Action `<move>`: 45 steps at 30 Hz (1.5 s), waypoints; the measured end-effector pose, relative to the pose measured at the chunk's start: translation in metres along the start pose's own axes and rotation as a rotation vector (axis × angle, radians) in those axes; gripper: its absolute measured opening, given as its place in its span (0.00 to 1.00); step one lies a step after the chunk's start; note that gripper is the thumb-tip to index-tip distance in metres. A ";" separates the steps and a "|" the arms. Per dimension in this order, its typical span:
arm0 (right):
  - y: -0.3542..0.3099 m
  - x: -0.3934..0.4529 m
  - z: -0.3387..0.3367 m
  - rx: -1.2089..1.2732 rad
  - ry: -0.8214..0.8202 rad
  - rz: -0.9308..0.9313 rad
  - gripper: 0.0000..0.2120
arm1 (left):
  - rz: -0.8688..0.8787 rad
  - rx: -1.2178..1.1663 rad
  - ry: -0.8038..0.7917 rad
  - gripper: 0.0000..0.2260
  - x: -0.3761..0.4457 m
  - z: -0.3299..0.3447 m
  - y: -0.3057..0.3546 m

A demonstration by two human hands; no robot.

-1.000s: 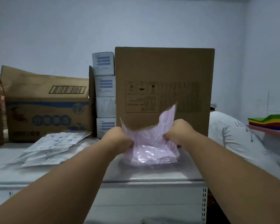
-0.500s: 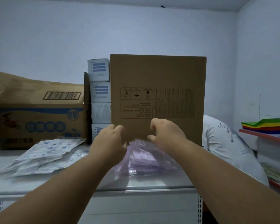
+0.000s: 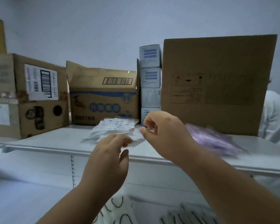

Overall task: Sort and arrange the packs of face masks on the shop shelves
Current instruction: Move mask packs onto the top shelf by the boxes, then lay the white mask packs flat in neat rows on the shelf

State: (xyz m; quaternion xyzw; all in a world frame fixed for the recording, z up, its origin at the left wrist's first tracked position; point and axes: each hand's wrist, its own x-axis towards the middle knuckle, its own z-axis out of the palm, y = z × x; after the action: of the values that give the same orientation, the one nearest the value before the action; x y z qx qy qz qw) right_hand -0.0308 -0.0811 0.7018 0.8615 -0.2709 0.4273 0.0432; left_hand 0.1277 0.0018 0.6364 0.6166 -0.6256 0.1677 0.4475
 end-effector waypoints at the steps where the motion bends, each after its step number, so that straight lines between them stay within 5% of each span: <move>1: -0.015 -0.002 0.010 0.013 -0.004 -0.011 0.07 | 0.001 -0.001 0.001 0.13 -0.008 -0.008 -0.012; 13: -0.141 -0.076 0.168 0.188 -0.112 0.170 0.04 | -0.071 0.038 -0.195 0.14 -0.127 -0.068 -0.172; 22: -0.084 -0.160 0.246 0.205 -0.456 0.641 0.07 | -0.176 -0.006 -0.450 0.14 -0.180 0.001 -0.227; 30: -0.009 -0.150 0.300 0.164 -0.481 0.632 0.05 | -0.265 -0.003 -0.572 0.14 -0.160 0.072 -0.241; 35: 0.038 -0.161 0.346 -0.008 -0.822 0.791 0.28 | -0.684 -0.111 -0.735 0.17 -0.164 0.114 -0.246; 40: 0.022 -0.176 0.371 -0.011 -0.806 0.743 0.14 | -1.520 -0.702 -0.404 0.17 -0.156 0.123 -0.257; 43: 0.001 -0.176 0.373 0.025 -0.730 0.670 0.12 | -1.682 -0.942 -0.205 0.20 -0.150 0.127 -0.273; 45: -0.003 -0.177 0.375 0.054 -0.666 0.699 0.11 | -1.702 -0.973 -0.211 0.22 -0.146 0.133 -0.284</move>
State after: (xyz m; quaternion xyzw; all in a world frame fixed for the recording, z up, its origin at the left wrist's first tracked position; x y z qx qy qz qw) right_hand 0.1517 -0.1171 0.3315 0.8098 -0.5320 0.1239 -0.2142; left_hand 0.3187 -0.0607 0.3553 0.6215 -0.0104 -0.5419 0.5656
